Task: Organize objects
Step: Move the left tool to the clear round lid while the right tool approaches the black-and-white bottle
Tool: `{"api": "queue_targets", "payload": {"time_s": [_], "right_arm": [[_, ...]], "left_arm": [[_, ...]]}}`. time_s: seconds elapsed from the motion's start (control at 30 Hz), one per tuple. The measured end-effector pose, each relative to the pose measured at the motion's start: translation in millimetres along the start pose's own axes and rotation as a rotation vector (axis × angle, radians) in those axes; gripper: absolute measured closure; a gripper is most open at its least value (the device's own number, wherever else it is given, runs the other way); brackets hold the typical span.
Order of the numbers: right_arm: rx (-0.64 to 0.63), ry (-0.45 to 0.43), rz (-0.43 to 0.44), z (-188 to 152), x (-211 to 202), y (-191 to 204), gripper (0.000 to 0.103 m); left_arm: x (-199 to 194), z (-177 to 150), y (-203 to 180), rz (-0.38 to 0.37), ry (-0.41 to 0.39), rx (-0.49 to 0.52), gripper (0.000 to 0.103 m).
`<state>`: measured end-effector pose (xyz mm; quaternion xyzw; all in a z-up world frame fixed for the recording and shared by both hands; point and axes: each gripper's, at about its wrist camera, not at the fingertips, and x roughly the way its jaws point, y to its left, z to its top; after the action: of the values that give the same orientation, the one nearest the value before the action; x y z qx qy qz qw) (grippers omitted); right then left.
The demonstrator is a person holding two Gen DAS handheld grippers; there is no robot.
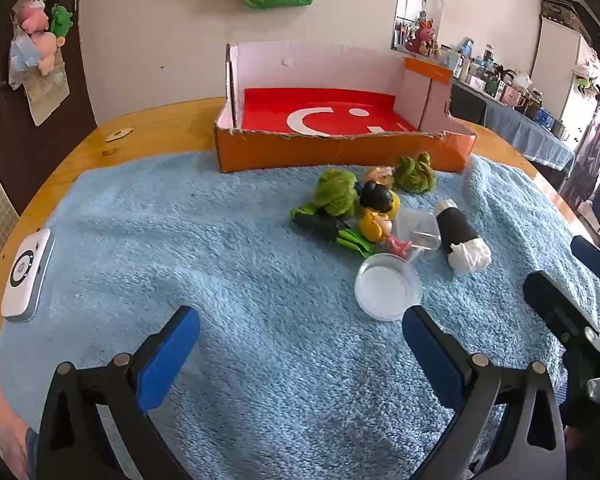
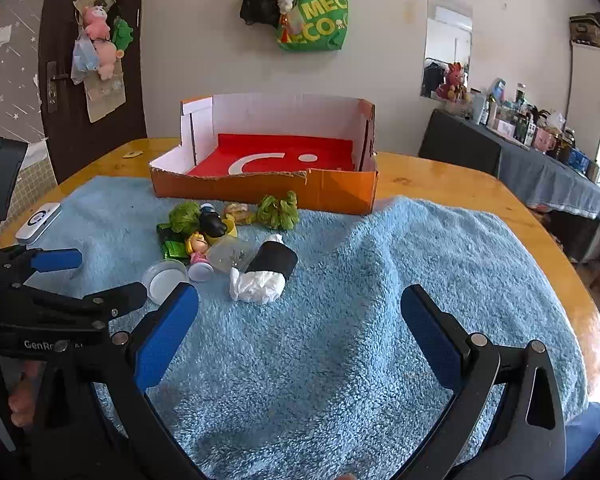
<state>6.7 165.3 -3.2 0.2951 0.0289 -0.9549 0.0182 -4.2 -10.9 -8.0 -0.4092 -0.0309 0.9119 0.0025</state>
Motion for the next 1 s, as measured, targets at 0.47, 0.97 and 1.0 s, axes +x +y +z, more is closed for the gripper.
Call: {"api": "queue_targets", "payload": {"time_s": [0.47,0.97,1.0], "right_arm": [[0.004,0.036,0.013,-0.2,5.3,1.6,0.013],[0.012,0.074,0.039,8.0,22.5,3.5,0.021],[0.013,0.078,0.040,9.0,24.1,3.3,0.023]], "left_arm": [[-0.4,-1.2,-6.2,-0.043,0.005,0.017,0.006],[3.8,3.1,-7.6,-0.067,0.018,0.015,0.022],[4.2,2.9,-8.2,-0.068,0.020,0.014,0.023]]}}
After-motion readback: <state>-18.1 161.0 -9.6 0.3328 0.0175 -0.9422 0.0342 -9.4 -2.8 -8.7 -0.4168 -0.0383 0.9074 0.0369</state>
